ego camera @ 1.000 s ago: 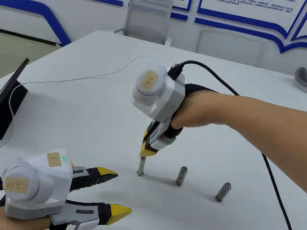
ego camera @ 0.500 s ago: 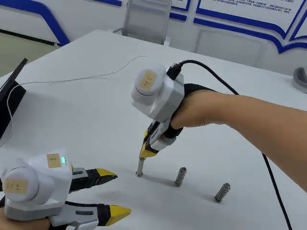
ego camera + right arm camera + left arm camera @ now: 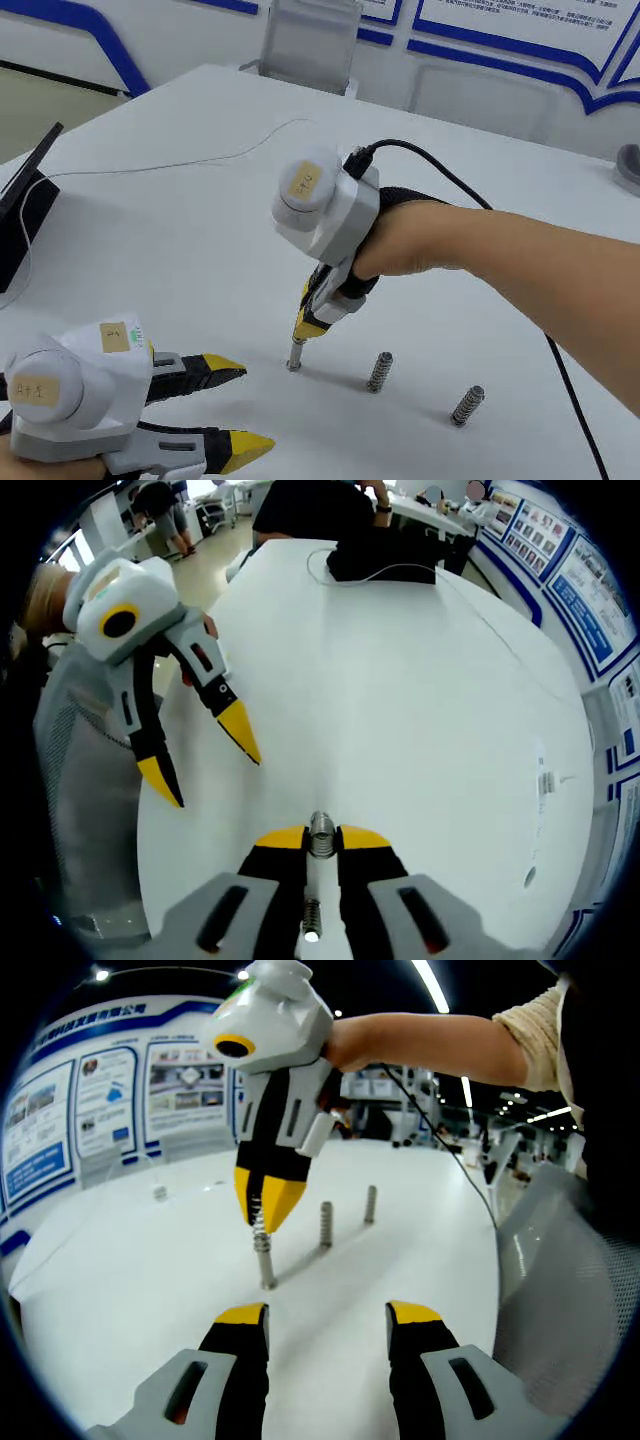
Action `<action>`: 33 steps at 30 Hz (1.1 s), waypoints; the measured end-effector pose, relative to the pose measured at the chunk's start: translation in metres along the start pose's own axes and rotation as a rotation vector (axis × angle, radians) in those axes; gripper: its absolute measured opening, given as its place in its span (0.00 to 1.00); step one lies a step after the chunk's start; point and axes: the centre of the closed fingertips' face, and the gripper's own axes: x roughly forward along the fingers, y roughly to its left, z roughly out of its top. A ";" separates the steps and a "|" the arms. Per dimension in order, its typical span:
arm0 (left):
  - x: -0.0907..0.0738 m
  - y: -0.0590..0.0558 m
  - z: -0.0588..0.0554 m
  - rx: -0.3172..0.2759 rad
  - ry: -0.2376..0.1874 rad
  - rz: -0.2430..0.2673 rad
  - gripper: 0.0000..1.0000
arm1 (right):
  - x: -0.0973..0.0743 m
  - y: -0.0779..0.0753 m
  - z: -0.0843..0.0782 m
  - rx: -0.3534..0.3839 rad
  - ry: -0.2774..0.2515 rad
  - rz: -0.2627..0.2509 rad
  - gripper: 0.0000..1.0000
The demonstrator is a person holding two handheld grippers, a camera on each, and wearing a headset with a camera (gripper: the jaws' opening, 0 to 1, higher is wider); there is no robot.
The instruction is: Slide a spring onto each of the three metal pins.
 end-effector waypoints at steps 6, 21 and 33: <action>-0.001 0.000 -0.001 -0.001 0.002 0.000 0.47 | 0.012 0.003 -0.002 0.002 0.021 0.010 0.12; -0.003 0.003 -0.003 -0.009 0.002 0.006 0.47 | 0.032 0.010 -0.015 0.024 0.066 0.039 0.12; -0.001 0.000 -0.003 -0.004 0.004 -0.001 0.47 | 0.033 0.018 -0.025 0.025 0.105 0.046 0.12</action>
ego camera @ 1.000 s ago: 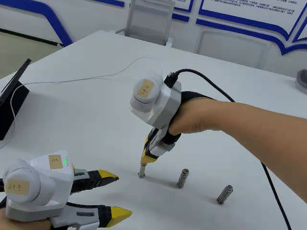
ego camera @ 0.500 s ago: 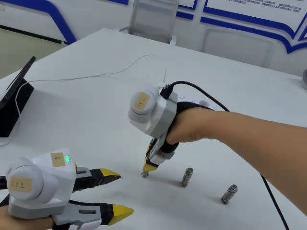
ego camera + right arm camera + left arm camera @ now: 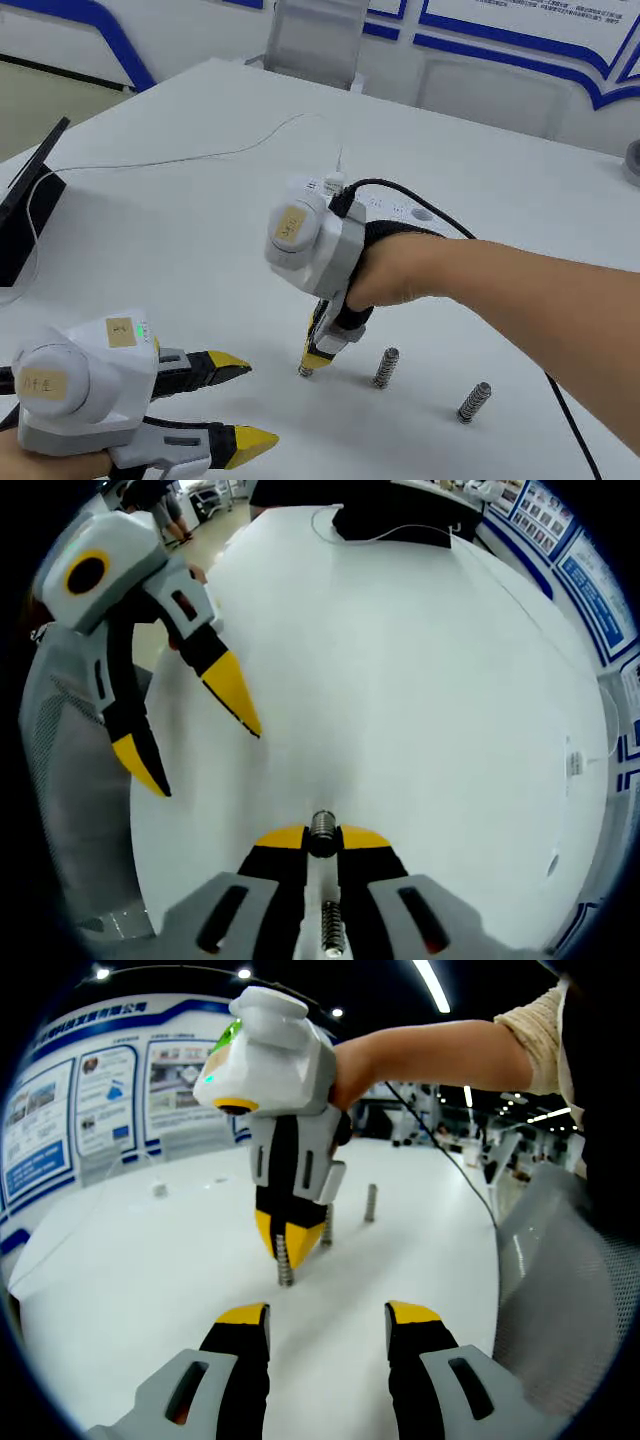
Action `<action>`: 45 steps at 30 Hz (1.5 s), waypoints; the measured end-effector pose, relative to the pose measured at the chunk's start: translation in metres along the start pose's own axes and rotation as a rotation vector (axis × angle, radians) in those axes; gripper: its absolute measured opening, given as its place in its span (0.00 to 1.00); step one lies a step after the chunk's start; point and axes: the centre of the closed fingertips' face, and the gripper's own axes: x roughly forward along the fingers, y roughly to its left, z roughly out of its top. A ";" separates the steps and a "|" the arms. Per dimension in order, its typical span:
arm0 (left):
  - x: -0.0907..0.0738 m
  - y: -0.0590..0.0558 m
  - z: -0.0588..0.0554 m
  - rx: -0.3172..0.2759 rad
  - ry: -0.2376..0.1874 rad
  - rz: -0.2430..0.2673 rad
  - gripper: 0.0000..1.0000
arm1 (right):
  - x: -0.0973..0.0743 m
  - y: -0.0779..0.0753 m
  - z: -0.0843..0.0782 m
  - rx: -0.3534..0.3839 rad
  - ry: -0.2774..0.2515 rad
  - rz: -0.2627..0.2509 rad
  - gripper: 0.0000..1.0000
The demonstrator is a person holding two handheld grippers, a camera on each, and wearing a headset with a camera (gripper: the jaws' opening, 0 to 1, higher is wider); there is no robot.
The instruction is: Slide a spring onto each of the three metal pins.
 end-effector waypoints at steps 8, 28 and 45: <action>0.001 0.001 0.000 0.003 0.002 -0.001 0.47 | 0.002 0.001 0.000 -0.004 -0.006 -0.011 0.13; 0.003 -0.001 0.007 0.017 0.000 -0.008 0.48 | -0.014 0.003 -0.004 0.023 -0.095 -0.026 0.26; 0.010 -0.002 0.011 0.024 0.007 -0.017 0.50 | -0.032 -0.004 -0.040 0.152 -0.184 -0.068 0.33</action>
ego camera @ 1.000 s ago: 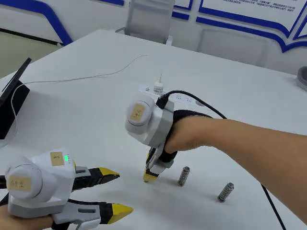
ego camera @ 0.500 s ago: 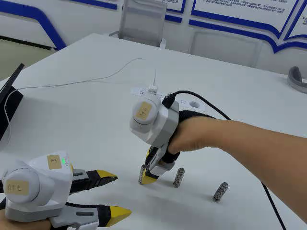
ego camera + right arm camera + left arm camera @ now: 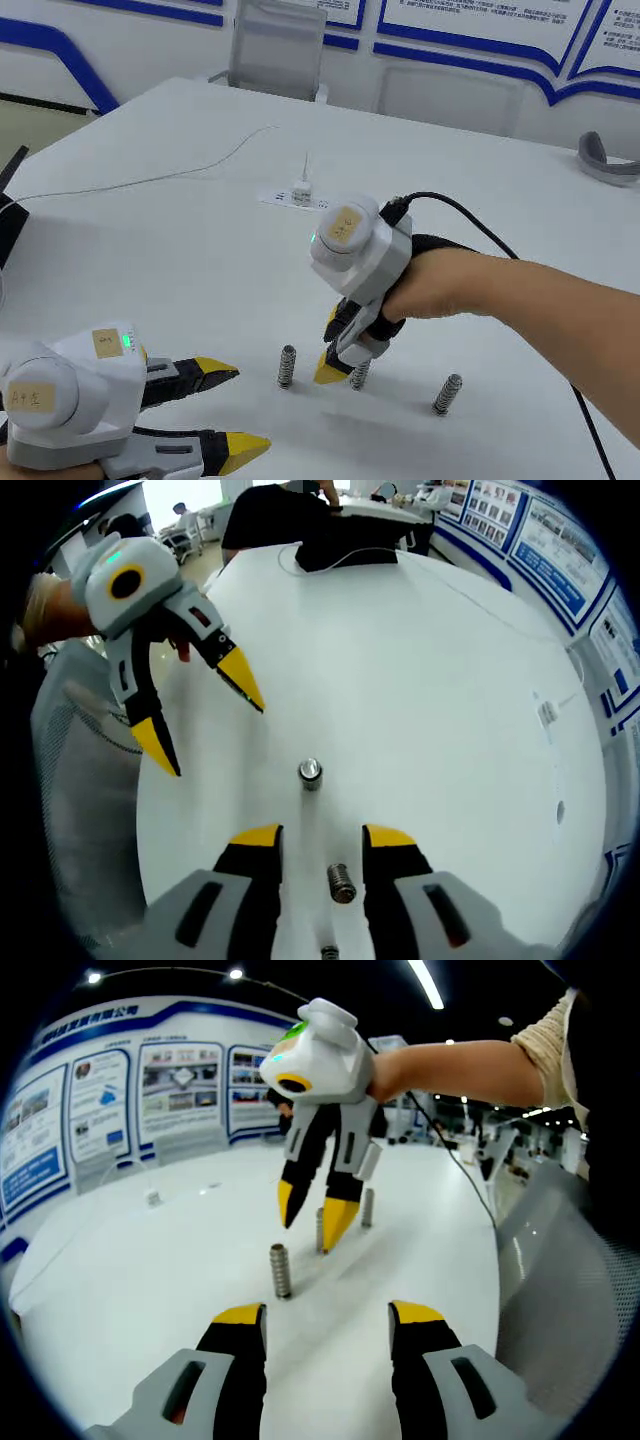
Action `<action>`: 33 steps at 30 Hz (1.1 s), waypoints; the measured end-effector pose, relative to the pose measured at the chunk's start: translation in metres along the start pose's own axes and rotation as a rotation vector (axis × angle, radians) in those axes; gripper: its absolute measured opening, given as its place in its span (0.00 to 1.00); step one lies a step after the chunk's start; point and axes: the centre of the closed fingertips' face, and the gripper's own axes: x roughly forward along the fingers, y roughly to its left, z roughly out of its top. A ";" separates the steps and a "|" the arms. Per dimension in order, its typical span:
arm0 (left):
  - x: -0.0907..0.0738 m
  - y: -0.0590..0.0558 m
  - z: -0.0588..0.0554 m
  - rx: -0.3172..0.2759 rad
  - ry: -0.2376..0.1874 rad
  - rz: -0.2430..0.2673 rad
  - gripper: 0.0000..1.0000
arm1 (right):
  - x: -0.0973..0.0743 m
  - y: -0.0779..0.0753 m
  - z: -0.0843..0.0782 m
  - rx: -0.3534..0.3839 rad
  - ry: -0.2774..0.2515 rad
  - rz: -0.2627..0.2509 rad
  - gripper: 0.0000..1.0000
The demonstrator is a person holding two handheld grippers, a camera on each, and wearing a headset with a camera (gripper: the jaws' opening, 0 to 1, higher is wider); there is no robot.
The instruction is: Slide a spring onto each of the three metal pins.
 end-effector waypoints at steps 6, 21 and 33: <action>0.001 0.001 0.001 0.002 0.002 -0.002 0.50 | -0.008 -0.004 -0.013 0.037 -0.026 -0.021 0.35; 0.005 0.003 0.002 0.006 0.004 -0.005 0.51 | -0.029 -0.010 -0.039 0.116 -0.126 -0.103 0.43; 0.008 0.003 0.003 0.010 0.007 -0.011 0.53 | -0.046 -0.012 -0.063 0.193 -0.217 -0.179 0.48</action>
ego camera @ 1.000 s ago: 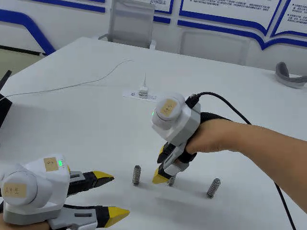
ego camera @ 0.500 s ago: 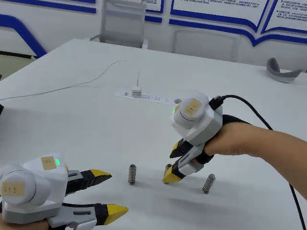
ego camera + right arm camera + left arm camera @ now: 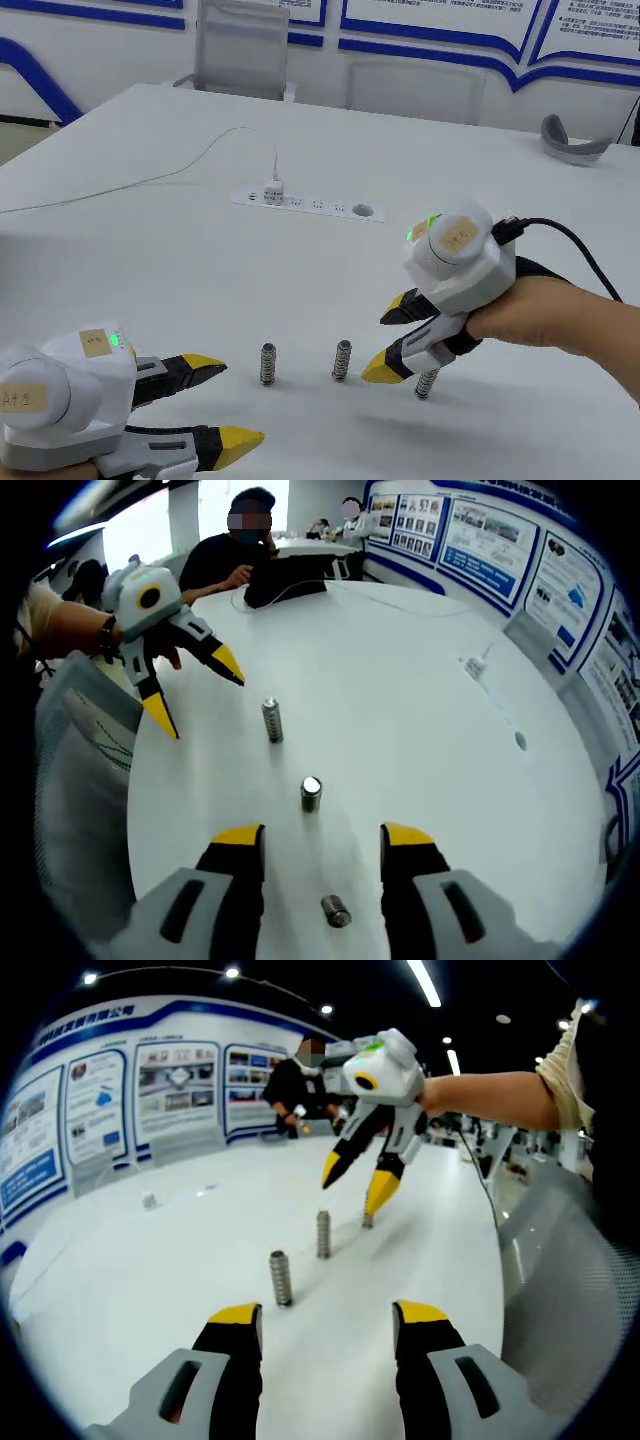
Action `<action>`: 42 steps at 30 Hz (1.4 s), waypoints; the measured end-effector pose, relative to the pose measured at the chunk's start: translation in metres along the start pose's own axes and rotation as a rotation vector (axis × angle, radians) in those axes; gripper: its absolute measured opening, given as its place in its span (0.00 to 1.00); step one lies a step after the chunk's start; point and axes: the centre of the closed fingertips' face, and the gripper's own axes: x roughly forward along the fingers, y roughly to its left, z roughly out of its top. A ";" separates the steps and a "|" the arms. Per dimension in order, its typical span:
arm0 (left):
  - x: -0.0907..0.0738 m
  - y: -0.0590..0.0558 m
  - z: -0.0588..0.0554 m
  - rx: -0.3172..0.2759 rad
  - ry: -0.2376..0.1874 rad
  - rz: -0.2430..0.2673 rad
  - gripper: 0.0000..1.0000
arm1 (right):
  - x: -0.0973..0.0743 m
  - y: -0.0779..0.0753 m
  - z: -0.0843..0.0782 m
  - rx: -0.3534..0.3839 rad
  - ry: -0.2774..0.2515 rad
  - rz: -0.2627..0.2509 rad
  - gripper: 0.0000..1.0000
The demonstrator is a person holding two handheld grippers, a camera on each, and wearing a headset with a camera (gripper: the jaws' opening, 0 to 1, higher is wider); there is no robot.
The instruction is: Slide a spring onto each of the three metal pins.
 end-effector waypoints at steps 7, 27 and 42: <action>0.001 0.001 0.000 0.002 0.001 -0.001 0.54 | -0.014 -0.004 -0.008 0.049 -0.074 -0.046 0.51; 0.001 -0.003 -0.004 -0.005 0.009 -0.008 0.56 | -0.035 0.006 -0.060 0.156 -0.192 -0.107 0.56; -0.002 -0.003 -0.011 -0.024 0.013 0.005 0.58 | -0.038 0.024 -0.079 0.213 -0.294 -0.151 0.58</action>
